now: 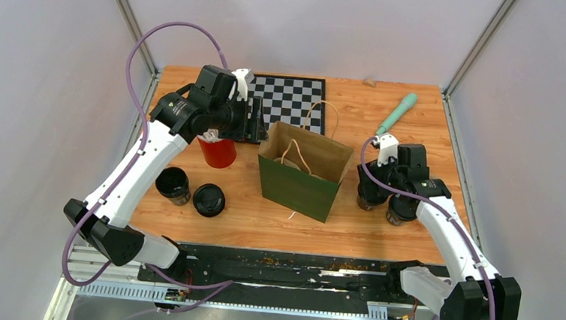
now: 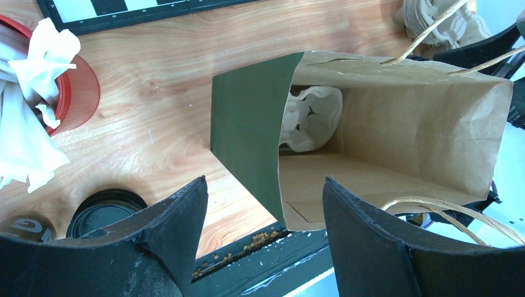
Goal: Pack the takeout coffee
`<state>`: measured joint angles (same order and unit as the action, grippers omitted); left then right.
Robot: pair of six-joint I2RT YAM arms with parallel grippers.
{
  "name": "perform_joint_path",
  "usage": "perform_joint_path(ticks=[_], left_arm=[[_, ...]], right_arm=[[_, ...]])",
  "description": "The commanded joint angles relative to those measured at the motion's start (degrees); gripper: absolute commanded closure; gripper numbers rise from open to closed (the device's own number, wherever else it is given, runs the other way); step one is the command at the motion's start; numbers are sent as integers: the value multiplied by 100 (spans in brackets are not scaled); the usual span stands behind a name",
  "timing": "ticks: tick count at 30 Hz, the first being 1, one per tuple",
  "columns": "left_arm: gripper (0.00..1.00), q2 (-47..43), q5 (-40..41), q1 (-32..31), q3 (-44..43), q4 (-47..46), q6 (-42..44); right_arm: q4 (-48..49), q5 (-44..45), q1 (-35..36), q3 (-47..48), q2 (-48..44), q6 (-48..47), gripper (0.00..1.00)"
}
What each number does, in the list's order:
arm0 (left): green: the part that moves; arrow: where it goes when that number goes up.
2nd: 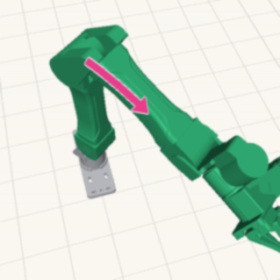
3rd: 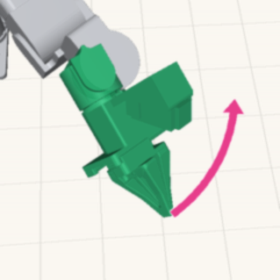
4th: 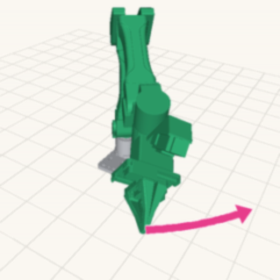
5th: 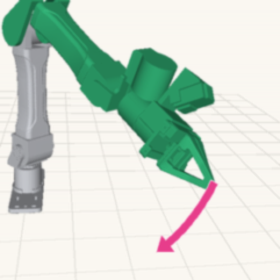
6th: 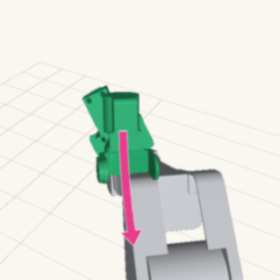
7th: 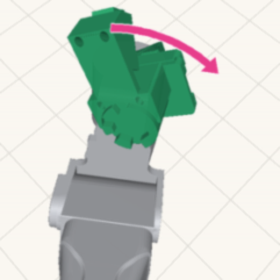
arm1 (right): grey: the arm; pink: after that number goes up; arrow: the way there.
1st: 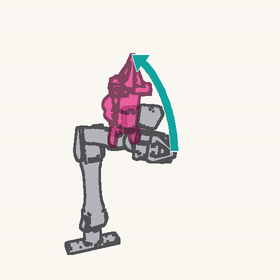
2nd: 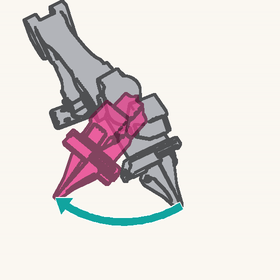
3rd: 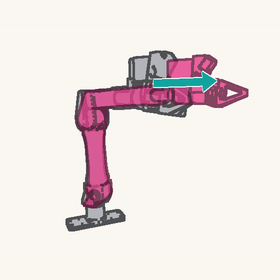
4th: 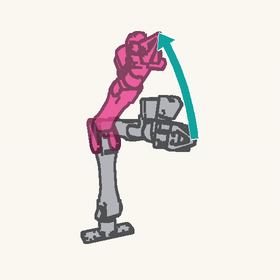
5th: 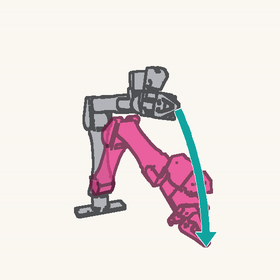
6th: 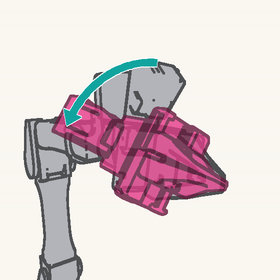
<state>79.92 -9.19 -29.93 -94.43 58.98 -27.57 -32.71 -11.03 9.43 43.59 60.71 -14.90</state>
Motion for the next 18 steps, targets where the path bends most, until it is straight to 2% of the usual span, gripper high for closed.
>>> perform_joint_path(ticks=[1,9,18], left_arm=[[24,-149,-131,14,-35,-53,60],[24,-152,-161,14,-34,-53,71],[24,-177,-171,14,-14,-53,62]], right_arm=[[8,-104,-38,113,-145,109,9],[-65,-70,-42,165,-114,118,8],[-81,-121,-38,128,-39,-53,14]])
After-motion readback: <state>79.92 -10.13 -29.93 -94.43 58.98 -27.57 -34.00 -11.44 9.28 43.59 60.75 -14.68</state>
